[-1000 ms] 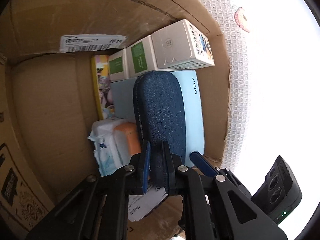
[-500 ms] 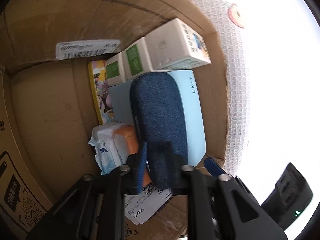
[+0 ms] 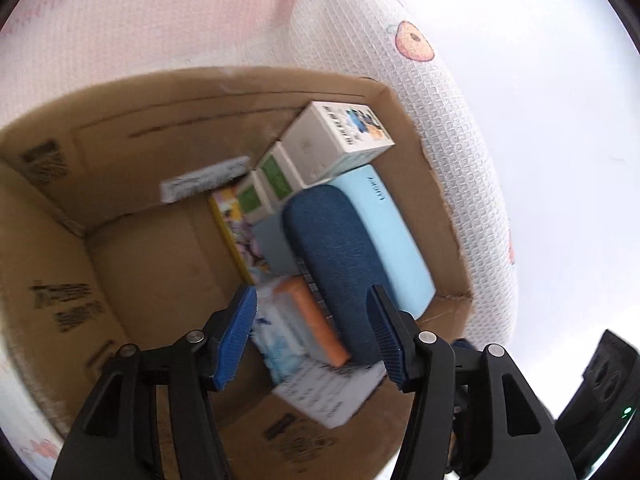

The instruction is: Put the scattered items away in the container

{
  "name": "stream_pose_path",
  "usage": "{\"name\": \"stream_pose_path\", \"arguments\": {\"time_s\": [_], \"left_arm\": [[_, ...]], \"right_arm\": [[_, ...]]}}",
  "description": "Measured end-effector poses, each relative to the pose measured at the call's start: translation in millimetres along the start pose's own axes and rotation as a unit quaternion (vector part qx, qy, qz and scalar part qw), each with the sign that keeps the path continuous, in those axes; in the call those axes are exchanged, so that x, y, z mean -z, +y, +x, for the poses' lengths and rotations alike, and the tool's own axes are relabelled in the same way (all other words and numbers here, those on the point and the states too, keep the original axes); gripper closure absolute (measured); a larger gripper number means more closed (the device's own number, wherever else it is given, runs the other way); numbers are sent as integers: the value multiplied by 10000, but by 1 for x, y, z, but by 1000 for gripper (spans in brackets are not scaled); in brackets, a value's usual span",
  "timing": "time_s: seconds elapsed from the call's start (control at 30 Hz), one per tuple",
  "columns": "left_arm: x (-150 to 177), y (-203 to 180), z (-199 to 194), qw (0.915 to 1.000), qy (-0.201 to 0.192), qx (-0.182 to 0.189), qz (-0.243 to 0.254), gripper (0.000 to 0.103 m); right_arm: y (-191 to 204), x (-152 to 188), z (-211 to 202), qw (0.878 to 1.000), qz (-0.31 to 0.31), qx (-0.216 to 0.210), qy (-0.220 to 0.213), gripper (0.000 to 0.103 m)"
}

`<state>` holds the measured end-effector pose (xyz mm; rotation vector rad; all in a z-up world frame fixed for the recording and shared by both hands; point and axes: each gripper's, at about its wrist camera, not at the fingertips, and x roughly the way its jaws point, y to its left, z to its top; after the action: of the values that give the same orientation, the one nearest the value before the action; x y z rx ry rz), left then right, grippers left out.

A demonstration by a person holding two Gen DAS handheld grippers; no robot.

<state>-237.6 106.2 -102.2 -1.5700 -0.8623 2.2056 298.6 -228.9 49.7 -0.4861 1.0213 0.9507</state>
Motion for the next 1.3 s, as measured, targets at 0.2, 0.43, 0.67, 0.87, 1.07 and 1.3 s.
{"name": "stream_pose_path", "arguments": {"time_s": [0.2,0.43,0.67,0.87,1.07,1.3], "left_arm": [[8,6,34,9988,-339,86,332,42],[27,3,-15,9915,-699,-97,1092,37],[55,5,-52,9630,-1472,-775,2121,37],[74,4,-68,9468,-1626,-1058,2567,36],[85,2,-81,9407,-1536,-1022,2848,36],[106,6,-100,9116,-1920,-1510,3306,36]], "right_arm": [[20,17,-5,9997,3,-217,81,54],[47,28,-18,9987,-424,270,-22,50],[70,36,-47,9962,-737,345,-300,42],[90,42,-64,9931,-968,585,-323,40],[121,55,-75,9846,-1488,860,-310,32],[143,62,-77,9745,-1792,1309,-319,31]]}}
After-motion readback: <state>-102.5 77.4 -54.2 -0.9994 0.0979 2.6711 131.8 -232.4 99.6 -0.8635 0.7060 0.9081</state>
